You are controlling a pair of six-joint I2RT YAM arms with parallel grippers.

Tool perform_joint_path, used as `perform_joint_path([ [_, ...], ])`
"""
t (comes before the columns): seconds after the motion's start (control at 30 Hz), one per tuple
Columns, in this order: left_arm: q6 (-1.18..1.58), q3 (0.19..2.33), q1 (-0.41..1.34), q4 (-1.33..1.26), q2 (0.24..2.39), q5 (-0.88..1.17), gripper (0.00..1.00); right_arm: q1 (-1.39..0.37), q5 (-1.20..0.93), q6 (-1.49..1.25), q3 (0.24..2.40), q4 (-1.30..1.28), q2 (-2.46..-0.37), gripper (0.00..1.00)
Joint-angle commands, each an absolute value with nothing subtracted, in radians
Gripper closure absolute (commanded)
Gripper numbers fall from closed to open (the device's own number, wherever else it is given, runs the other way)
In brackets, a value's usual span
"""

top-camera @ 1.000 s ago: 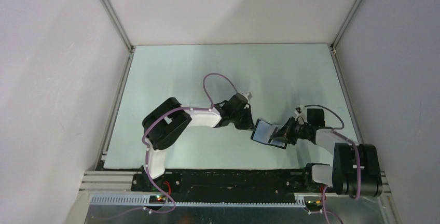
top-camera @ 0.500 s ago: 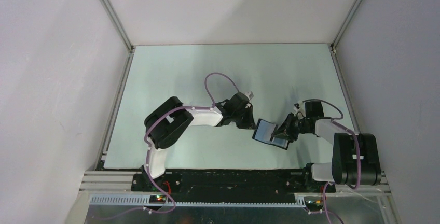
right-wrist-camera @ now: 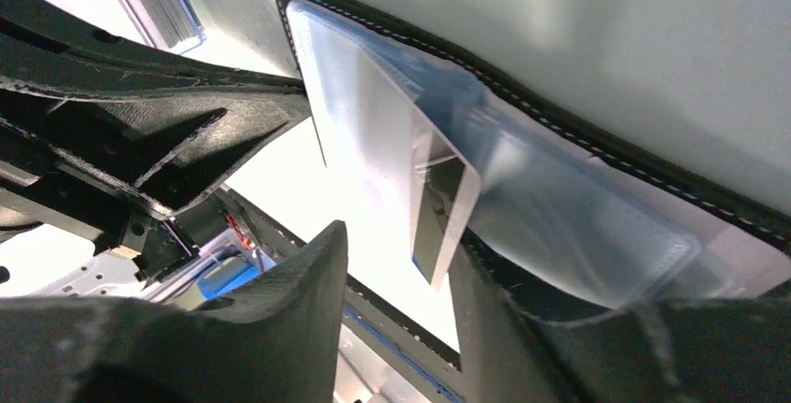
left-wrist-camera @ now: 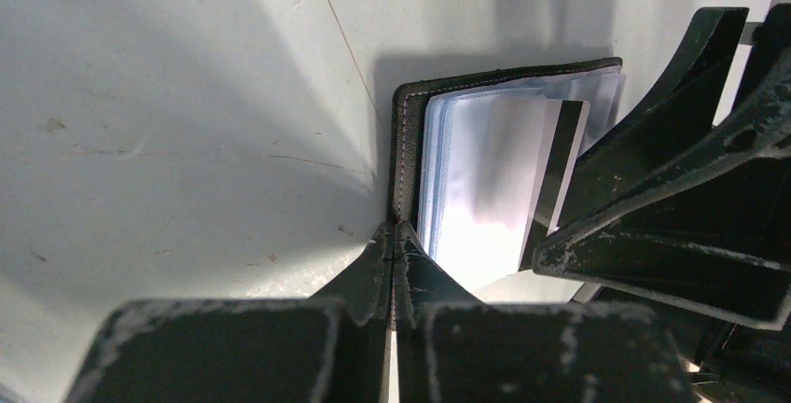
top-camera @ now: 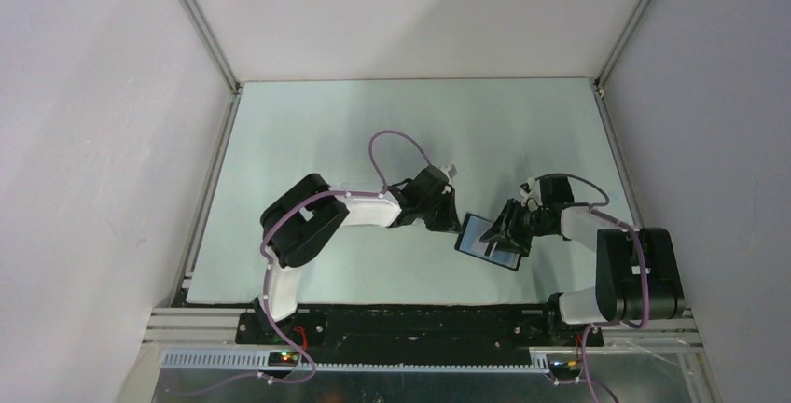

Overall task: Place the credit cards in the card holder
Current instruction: Insert the credit card into the card holder.

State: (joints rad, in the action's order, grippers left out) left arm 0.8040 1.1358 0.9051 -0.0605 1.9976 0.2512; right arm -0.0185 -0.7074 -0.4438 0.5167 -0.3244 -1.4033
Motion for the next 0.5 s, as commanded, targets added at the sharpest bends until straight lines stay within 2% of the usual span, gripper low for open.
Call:
perform_joint_path([
  [0.0,0.792,1.132,0.917,-0.006,2.036,0.243,1.0,-0.059,-0.609,-0.436,0.568,-0.367,-1.378,0.49],
  [0.23,0.792,1.132,0.917,-0.006,2.034,0.246,1.0,-0.125,-0.537,-0.427,0.655,-0.417,-1.418,0.39],
  [0.47,0.792,1.131,0.917,-0.006,2.035,0.248,1.0,-0.19,-0.605,-0.456,0.698,-0.377,-1.535,0.38],
])
